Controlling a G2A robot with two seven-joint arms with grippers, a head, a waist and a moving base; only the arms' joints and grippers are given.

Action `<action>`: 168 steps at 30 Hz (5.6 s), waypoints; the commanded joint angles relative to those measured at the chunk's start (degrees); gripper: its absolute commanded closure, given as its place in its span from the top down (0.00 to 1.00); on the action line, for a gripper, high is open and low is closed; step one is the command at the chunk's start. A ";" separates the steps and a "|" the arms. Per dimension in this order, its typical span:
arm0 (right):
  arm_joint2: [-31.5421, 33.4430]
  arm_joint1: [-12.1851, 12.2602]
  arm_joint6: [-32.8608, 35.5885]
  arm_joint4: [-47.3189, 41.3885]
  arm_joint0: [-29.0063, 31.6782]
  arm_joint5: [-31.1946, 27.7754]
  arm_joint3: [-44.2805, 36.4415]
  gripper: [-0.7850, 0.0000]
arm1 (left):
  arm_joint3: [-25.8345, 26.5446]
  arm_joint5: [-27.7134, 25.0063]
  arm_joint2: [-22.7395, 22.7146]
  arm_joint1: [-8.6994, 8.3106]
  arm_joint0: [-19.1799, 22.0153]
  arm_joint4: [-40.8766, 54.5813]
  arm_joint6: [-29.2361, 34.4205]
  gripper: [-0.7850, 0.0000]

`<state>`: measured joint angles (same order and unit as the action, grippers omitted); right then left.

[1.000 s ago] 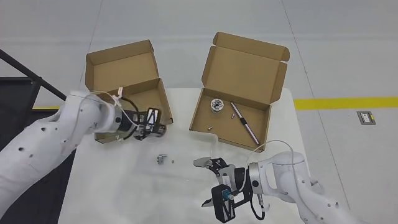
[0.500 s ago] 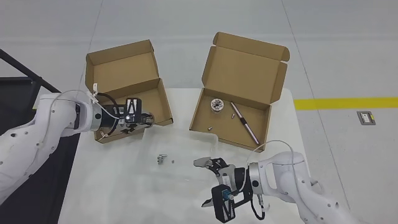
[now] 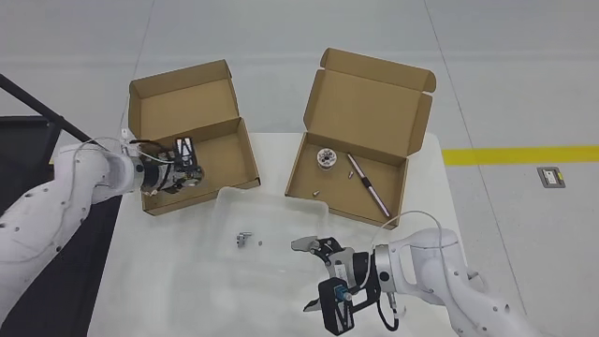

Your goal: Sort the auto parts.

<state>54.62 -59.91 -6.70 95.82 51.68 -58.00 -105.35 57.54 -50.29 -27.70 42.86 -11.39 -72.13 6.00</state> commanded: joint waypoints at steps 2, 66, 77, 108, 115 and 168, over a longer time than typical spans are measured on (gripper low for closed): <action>0.00 0.00 0.00 0.00 0.00 0.00 0.00 1.00 | -5.87 2.67 1.65 3.49 1.46 -2.08 1.73 0.00; 0.00 0.00 0.00 0.00 0.00 0.00 0.00 1.00 | -9.50 11.45 -9.81 10.76 -4.27 -12.46 1.05 1.00; 0.00 0.00 0.00 0.00 0.00 0.00 0.00 1.00 | 20.21 -0.12 -31.79 1.24 -18.08 -7.04 9.32 1.00; 0.00 0.00 0.00 0.00 0.00 0.00 0.00 1.00 | 40.59 -5.84 -9.46 -3.83 -17.13 -0.39 28.57 1.00; 0.00 0.00 0.00 0.00 0.00 0.00 0.00 1.00 | 37.96 -4.80 -6.93 -1.62 -18.19 -5.64 29.97 1.00; 0.00 0.00 0.00 0.00 0.00 0.00 0.00 1.00 | 9.76 -7.71 -0.25 14.55 -11.94 -23.95 10.81 0.00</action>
<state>54.62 -59.91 -6.70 95.82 51.68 -58.00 -105.35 66.62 -58.00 -27.48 57.77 -23.31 -96.29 16.99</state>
